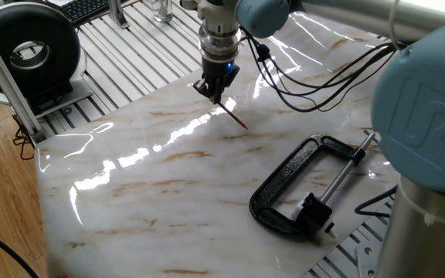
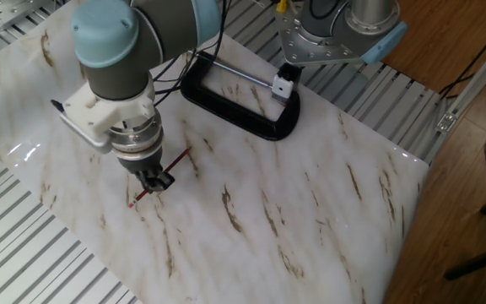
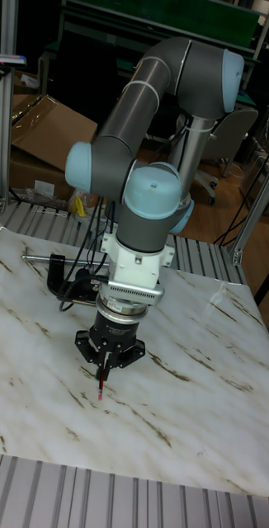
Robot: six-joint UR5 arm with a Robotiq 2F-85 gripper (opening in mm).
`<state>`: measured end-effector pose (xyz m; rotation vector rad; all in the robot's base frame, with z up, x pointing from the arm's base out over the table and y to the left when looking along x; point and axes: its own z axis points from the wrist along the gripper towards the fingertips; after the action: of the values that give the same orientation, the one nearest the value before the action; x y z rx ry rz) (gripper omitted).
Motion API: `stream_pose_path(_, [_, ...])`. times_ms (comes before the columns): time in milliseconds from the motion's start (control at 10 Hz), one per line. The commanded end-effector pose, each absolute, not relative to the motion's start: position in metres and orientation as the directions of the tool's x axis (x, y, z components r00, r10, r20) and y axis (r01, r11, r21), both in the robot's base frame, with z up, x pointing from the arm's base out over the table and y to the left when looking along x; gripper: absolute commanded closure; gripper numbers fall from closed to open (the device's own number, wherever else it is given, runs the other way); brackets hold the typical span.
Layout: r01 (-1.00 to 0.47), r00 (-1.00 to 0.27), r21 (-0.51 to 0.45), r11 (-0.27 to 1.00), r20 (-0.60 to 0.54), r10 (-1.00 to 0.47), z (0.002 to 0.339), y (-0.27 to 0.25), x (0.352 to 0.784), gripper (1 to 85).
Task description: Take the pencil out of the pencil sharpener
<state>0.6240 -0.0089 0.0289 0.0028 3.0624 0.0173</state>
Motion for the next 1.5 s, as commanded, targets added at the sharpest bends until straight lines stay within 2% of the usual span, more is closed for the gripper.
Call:
stream_pose_path(0, [-0.044,-0.996,0.028,0.999,-0.073,-0.042,0.026,-0.01,0.623,57.3])
stream_pose_path(100, [-0.058,-0.996,0.026,0.998,-0.065,-0.056,0.026,-0.011,0.621,53.0])
stream_pose_path(300, [-0.058,-0.996,0.026,0.998,-0.064,-0.056,0.027,-0.012,0.622,52.7])
stream_pose_path(500, [-0.044,-0.998,0.029,0.999,-0.053,-0.043,0.03,-0.011,0.621,59.7])
stream_pose_path(900, [-0.053,-0.998,-0.03,0.998,-0.042,-0.054,0.052,-0.025,0.623,67.7])
stream_pose_path(1200, [-0.054,-0.992,-0.031,0.998,-0.115,-0.057,0.08,-0.035,0.627,69.3])
stream_pose_path(1400, [-0.015,-0.994,-0.056,0.998,-0.103,-0.021,0.08,-0.045,0.619,72.7])
